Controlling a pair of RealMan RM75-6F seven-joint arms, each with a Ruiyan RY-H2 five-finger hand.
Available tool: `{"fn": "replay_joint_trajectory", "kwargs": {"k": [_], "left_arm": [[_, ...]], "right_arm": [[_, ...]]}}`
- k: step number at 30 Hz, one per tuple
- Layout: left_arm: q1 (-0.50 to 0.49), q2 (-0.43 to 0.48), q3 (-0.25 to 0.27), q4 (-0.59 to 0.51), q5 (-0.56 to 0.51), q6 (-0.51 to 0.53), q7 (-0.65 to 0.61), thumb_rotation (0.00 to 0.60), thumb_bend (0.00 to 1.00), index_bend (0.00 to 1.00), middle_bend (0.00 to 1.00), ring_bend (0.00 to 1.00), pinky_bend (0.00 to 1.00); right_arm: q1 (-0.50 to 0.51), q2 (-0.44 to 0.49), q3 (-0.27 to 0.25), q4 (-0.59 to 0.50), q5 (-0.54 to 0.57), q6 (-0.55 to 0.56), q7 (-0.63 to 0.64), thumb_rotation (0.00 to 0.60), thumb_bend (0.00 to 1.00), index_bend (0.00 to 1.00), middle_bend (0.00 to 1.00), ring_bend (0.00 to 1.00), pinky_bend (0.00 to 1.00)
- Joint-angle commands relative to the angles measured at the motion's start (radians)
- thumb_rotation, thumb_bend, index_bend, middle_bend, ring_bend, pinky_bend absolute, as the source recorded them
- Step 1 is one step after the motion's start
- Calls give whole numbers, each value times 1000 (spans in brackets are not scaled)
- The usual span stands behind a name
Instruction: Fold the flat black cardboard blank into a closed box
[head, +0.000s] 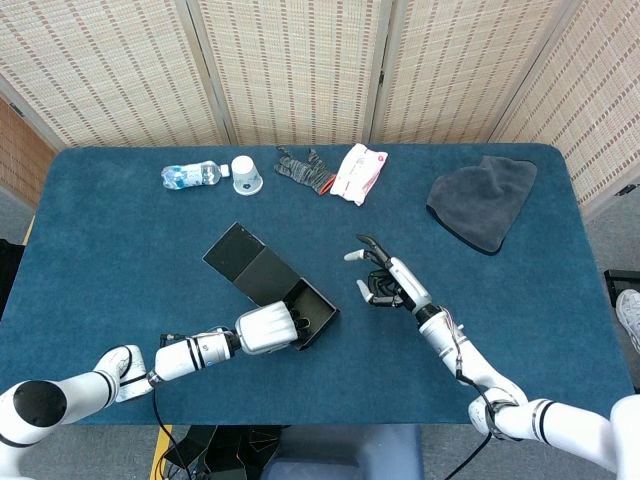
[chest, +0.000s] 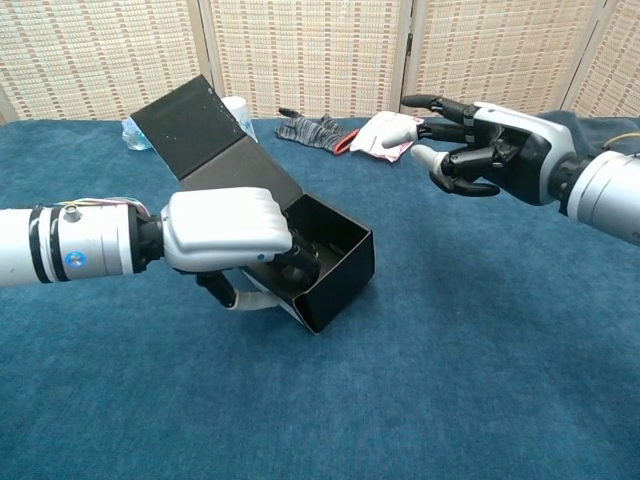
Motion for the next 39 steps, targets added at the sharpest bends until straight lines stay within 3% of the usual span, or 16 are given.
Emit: {"fn": "replay_joint_trajectory", "kwargs": {"k": [1,10,17,22,26,29,36,39], "left_arm": [[-2,-7,-1,7,-1,-4,3,600,721,477,453,519,494],[-2,-34,-6,34,-3,-3,15,600,776,525,494,520,493],[0,-53,-16,57,-8,10,25,600,799,619,607,539,482],[9,-42,-13,69,-6,36,14,600,801,629,628,547,481],[17,-25,-5,69,6,72,2,600,764,535,540,531,470],[27,-18,-3,72,11,105,-8,600,681,455,418,507,455],[47,-12,0,88,12,133,5,600,563,346,241,445,433],[59,-11,-1,101,12,146,25,600,464,278,150,406,418]], "right_arm": [[-1,-1,0,2,-1,1,0,600,503,0,236,738,996],[-6,-2,1,3,-1,4,3,600,503,0,242,738,996],[-9,-3,0,4,-1,4,-1,600,503,0,245,738,996],[-11,-7,0,11,3,2,-1,600,502,0,245,738,996],[-10,-12,-3,21,7,-9,-2,600,502,0,245,738,996],[-8,-15,-3,28,12,-20,-1,600,503,0,245,738,996],[0,-19,-6,28,12,-41,-9,600,502,0,240,738,996],[-1,-21,-5,31,19,-48,-10,600,503,0,235,738,996]]}}
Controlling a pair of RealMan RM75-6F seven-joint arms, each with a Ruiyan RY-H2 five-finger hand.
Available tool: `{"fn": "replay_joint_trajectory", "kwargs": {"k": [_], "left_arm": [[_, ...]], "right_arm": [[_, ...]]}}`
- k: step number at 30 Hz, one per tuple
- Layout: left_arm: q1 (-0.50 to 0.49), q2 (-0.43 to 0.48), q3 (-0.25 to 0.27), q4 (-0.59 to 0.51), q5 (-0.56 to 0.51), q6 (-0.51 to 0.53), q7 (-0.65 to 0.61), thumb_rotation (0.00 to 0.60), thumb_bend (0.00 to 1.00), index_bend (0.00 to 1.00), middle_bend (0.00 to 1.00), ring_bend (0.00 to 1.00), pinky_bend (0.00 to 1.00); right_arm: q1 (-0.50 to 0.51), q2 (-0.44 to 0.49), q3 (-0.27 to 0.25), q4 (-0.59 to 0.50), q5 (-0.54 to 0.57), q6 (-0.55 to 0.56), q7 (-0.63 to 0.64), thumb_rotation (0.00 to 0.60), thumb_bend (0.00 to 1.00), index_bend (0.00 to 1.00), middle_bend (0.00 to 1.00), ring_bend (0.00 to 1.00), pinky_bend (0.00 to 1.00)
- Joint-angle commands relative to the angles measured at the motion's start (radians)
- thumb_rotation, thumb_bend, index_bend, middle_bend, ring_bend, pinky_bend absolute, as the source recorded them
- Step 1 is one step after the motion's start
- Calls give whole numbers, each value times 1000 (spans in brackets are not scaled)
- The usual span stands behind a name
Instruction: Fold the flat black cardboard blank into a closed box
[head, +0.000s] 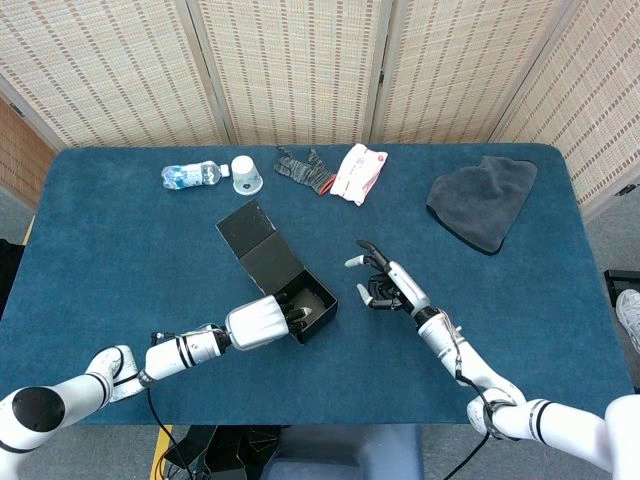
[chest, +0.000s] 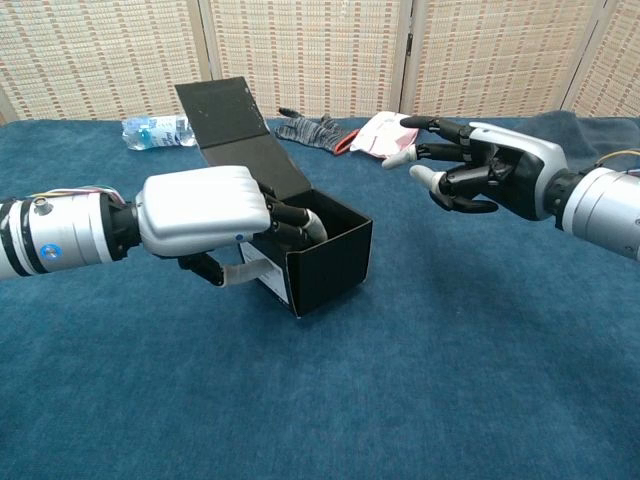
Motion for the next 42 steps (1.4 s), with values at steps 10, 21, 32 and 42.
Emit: {"fn": "replay_joint_trajectory", "kwargs": {"k": [10,21,32,42], "left_arm": [[71,7,-25,34,-24,82,112,600,237,29,0,241,354],[134,51,-66,-23,-56,182,149,600,188,0,0,158,348],[191,97,-77,-111,-89,192,162,600,187,39,1,225,352],[230,47,-73,-47,-72,247,91,600,187,212,180,364,442]], "right_arm": [[-2,-6,9,-2,10,-3,-6,600,495,0,223,738,986],[-12,63,60,-66,20,34,16,600,444,0,224,738,986],[-18,92,54,-93,31,19,-10,600,421,0,224,738,986],[-8,108,1,-114,32,-75,-39,600,432,0,226,738,986]]}}
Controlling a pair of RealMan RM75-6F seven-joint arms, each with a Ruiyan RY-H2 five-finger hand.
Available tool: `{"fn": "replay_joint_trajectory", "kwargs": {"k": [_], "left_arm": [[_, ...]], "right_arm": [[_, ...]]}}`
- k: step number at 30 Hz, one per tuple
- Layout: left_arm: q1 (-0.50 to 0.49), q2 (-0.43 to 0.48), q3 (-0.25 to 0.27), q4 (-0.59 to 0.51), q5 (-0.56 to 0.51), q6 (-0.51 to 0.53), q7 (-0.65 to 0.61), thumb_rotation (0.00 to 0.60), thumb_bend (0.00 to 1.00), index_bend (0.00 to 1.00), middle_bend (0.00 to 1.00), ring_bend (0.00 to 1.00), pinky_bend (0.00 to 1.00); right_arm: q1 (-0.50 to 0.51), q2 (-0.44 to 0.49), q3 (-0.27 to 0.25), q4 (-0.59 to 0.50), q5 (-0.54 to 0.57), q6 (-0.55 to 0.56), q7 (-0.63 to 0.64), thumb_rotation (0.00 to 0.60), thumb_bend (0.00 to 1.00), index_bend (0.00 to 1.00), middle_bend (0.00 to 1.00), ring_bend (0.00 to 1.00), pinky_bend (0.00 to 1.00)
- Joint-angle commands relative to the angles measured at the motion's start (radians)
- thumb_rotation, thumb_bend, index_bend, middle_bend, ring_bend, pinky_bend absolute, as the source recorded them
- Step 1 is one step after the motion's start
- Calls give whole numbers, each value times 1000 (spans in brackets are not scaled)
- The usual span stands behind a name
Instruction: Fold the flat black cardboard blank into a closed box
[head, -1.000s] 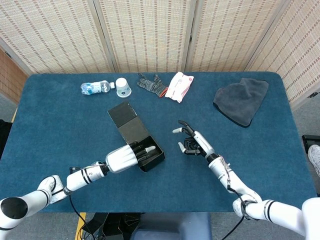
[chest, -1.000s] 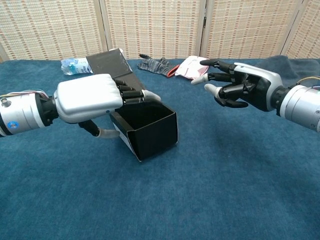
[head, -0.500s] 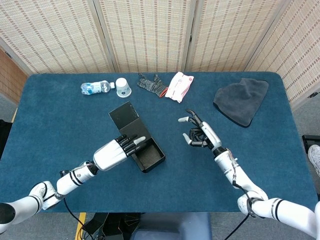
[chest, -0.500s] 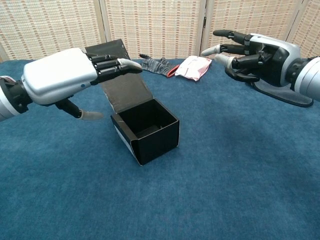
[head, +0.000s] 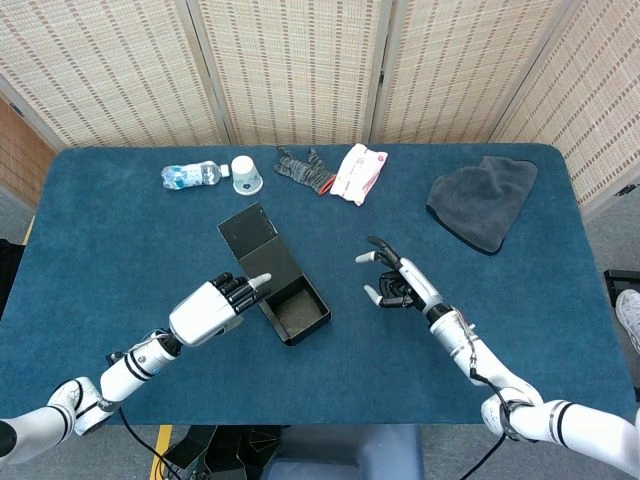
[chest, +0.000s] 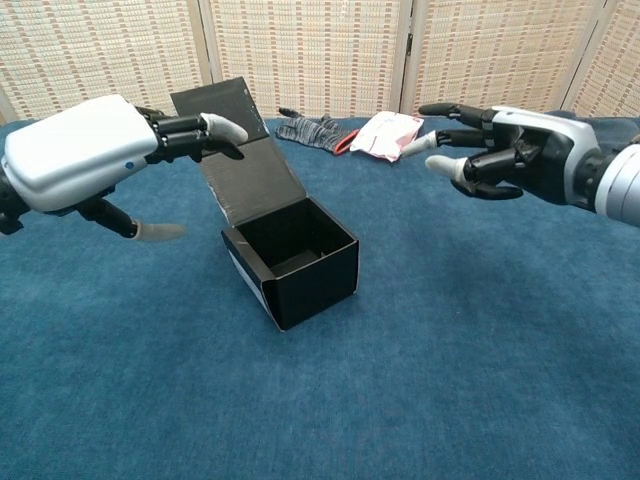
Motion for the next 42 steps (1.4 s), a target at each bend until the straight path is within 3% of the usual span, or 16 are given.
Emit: {"fn": "replay_joint_trajectory", "kwargs": {"k": [1,7,16,29,42], "left_arm": [[7,-25,4,29,7,1,-21,600,187,212,183,371,442],[-6,-98,11,95,16,-35,-60,600,187,195,184,404,442],[1,-167,19,158,15,-51,-101,600,182,175,184,408,442],[-26,-206,-5,170,7,-48,-161,600,181,209,184,411,442],[-48,-236,-7,190,2,-77,-188,600,182,217,204,413,443]], "right_arm": [[10,1,-10,-6,1,-28,0,600,442,0,227,738,986],[67,6,7,-25,44,-130,-55,600,489,0,263,738,985],[121,53,58,-63,195,-253,-142,600,519,0,272,738,985],[173,32,91,-48,319,-352,-223,600,560,0,273,738,985],[180,20,85,-58,386,-411,-274,600,627,0,298,739,985]]}}
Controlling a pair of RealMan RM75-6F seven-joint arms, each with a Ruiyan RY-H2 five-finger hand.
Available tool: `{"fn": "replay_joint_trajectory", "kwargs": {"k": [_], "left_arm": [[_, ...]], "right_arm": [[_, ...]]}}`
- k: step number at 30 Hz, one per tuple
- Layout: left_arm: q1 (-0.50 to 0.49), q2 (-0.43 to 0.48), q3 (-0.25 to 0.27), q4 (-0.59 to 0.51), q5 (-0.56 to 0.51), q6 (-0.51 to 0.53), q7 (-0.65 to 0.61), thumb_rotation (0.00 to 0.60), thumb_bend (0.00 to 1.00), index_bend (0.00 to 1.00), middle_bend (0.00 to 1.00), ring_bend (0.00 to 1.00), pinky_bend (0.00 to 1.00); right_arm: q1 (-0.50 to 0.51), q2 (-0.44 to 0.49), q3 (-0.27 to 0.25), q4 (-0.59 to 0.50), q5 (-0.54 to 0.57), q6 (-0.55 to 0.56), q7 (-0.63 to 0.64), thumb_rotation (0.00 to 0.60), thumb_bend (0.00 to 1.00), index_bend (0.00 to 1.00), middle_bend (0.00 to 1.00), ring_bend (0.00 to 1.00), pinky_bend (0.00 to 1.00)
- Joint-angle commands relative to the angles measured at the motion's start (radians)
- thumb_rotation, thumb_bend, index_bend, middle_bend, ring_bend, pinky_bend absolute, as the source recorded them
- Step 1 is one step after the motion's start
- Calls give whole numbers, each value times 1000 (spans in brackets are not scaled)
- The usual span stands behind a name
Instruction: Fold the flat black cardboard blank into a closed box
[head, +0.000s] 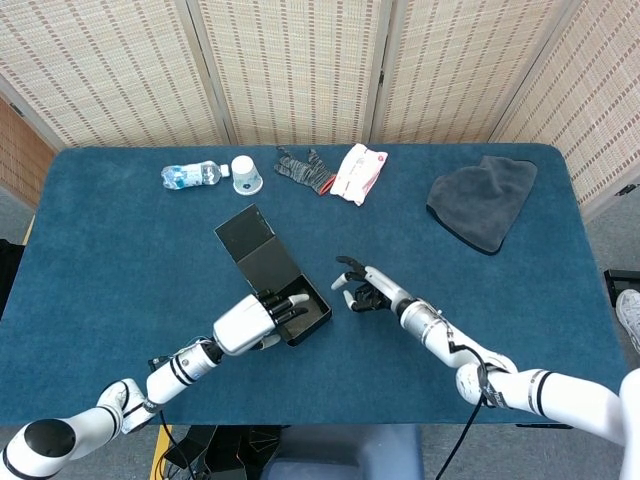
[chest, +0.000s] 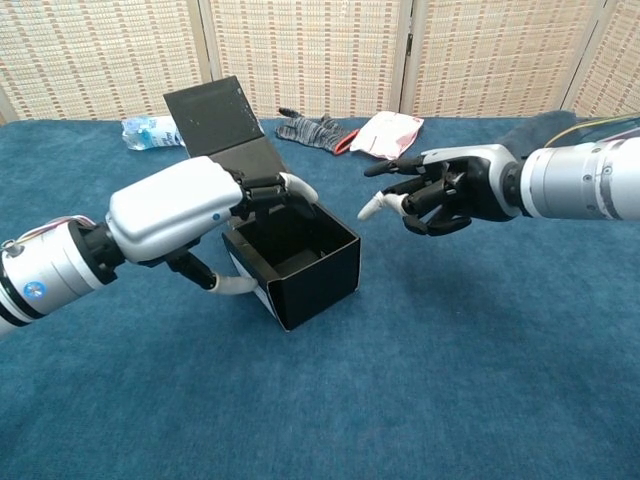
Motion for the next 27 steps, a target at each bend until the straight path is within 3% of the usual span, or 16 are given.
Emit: {"fn": "replay_joint_trajectory", "kwargs": {"k": [1,16,27], "left_arm": [[-3,-6,2,11,0,-3,-7,600,181,218,207,413,443],[-17,-38,5,71,8,33,-69,600,180,316,323,448,450],[-20,-35,15,87,11,40,-81,600,180,379,382,457,460]], "right_arm": [[-1,-8,11,0,3,-17,7,600,628,0,298,739,985],[-39,-42,115,33,-64,-185,122,600,668,0,336,751,985],[-77,-41,147,45,-105,-201,119,600,669,0,346,753,985]]}}
